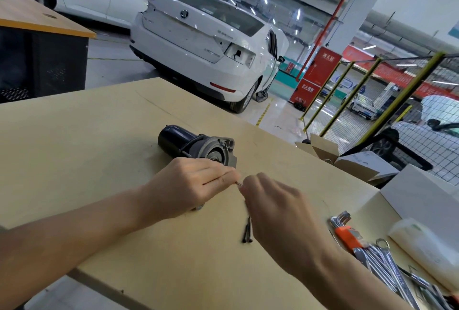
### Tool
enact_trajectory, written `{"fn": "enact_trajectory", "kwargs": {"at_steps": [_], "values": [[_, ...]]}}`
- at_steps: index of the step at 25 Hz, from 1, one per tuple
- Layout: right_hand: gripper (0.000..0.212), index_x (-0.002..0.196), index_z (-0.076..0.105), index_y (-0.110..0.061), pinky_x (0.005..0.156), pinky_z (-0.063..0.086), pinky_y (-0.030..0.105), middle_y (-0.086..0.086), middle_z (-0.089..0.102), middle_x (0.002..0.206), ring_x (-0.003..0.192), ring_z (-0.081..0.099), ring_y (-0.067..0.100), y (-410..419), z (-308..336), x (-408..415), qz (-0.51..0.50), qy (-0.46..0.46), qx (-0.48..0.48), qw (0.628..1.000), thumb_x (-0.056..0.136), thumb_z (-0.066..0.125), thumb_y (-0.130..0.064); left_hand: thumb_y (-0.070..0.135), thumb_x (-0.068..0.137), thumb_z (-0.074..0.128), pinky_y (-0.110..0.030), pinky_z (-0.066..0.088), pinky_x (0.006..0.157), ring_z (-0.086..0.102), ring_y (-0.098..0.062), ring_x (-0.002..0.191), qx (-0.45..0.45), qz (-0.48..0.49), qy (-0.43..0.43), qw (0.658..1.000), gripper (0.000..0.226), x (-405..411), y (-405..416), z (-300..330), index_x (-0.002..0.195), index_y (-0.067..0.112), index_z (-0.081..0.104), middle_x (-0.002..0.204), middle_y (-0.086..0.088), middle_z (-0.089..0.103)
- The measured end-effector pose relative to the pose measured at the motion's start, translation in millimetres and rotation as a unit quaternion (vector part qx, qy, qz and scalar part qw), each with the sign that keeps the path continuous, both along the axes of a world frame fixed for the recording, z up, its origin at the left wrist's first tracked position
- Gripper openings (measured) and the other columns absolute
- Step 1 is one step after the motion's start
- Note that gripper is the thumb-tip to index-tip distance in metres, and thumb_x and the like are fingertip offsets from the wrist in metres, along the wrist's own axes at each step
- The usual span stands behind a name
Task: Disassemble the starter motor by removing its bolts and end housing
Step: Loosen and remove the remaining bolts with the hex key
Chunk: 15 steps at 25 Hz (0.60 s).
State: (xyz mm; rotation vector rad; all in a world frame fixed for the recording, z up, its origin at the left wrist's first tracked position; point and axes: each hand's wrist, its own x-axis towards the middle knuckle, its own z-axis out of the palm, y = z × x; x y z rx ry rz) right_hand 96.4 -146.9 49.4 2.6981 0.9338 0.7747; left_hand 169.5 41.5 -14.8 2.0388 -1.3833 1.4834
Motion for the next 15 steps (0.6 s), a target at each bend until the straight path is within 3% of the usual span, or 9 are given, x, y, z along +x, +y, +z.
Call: {"fn": "enact_trajectory", "kwargs": {"at_steps": [1,2,3,4,6,8,11,13,15], "values": [[0.018,0.086,0.066,-0.009,0.045,0.041,0.032,0.002,0.052,0.066,0.05,0.044,0.021,-2,0,0,0.008,-0.071,-0.11,0.991,0.086,0.051,0.001,-0.002,0.09,0.064,-0.036,0.061,0.069,0.075,-0.025,0.087,0.001,0.007,-0.004,1.0,0.018,-1,-1,-1,0.105,-0.005,0.075,0.097,-0.014,0.076],[0.022,0.092,0.069,-0.007,0.047,0.041,0.03,0.003,0.055,0.069,0.052,0.045,0.019,-6,-1,0,0.025,-0.114,-0.16,0.98,0.086,0.049,0.0,-0.003,0.091,0.064,-0.037,0.061,0.073,0.074,-0.027,0.09,0.008,0.017,-0.011,1.0,0.02,-2,-2,-2,0.108,-0.006,0.074,0.101,-0.016,0.075],[0.021,0.096,0.07,-0.007,0.049,0.042,0.029,0.002,0.056,0.071,0.054,0.047,0.018,-6,-2,-2,0.03,-0.097,-0.151,0.983,0.089,0.05,-0.003,-0.004,0.089,0.064,-0.038,0.061,0.077,0.074,-0.028,0.094,0.017,0.027,-0.02,0.999,0.023,-3,-1,-3,0.111,-0.007,0.072,0.105,-0.017,0.074],[0.018,0.098,0.07,-0.009,0.052,0.042,0.028,0.001,0.057,0.072,0.057,0.048,0.018,-6,-2,-4,0.028,-0.036,-0.099,0.994,0.094,0.052,-0.013,-0.007,0.087,0.065,-0.039,0.06,0.08,0.073,-0.029,0.097,0.026,0.035,-0.026,0.999,0.026,-3,2,-4,0.112,-0.008,0.071,0.107,-0.018,0.073],[0.041,0.089,0.066,-0.015,0.058,0.043,0.025,-0.006,0.058,0.07,0.061,0.052,0.012,0,3,-8,0.011,0.158,0.125,0.979,0.1,0.041,-0.046,-0.011,0.079,0.069,-0.04,0.061,0.081,0.073,-0.03,0.098,0.03,0.036,-0.034,0.998,0.032,-4,7,-2,0.11,-0.008,0.071,0.106,-0.019,0.074],[0.05,0.079,0.063,-0.018,0.059,0.045,0.022,-0.005,0.062,0.064,0.059,0.056,0.007,10,7,-10,-0.05,0.353,0.323,0.877,0.098,0.036,-0.056,-0.007,0.081,0.068,-0.04,0.061,0.08,0.073,-0.03,0.097,0.03,0.027,-0.036,0.999,0.032,-3,10,-1,0.113,-0.006,0.07,0.105,-0.018,0.074],[0.042,0.07,0.063,-0.014,0.056,0.045,0.027,-0.003,0.06,0.054,0.051,0.055,0.009,19,7,-6,-0.109,0.45,0.476,0.748,0.102,0.044,-0.033,0.004,0.09,0.065,-0.042,0.06,0.084,0.071,-0.029,0.105,0.029,0.012,-0.029,0.999,0.032,1,11,-3,0.121,-0.001,0.066,0.111,-0.015,0.073],[0.04,0.068,0.063,-0.011,0.053,0.045,0.023,-0.002,0.058,0.052,0.05,0.055,0.009,20,8,-5,-0.121,0.453,0.522,0.713,0.102,0.047,-0.027,0.038,0.092,0.067,-0.05,0.049,0.103,0.056,-0.03,0.128,-0.009,0.041,0.069,0.997,0.052,11,17,-2,0.133,0.008,0.061,0.133,-0.013,0.063],[0.04,0.068,0.065,-0.01,0.054,0.045,0.025,-0.003,0.058,0.052,0.051,0.055,0.008,20,8,-5,-0.129,0.442,0.521,0.719,0.101,0.049,-0.026,0.086,0.07,0.053,-0.057,0.02,0.12,0.022,-0.028,0.15,-0.044,0.153,0.302,0.94,0.108,26,32,0,0.153,0.019,0.035,0.159,-0.008,0.033]]}}
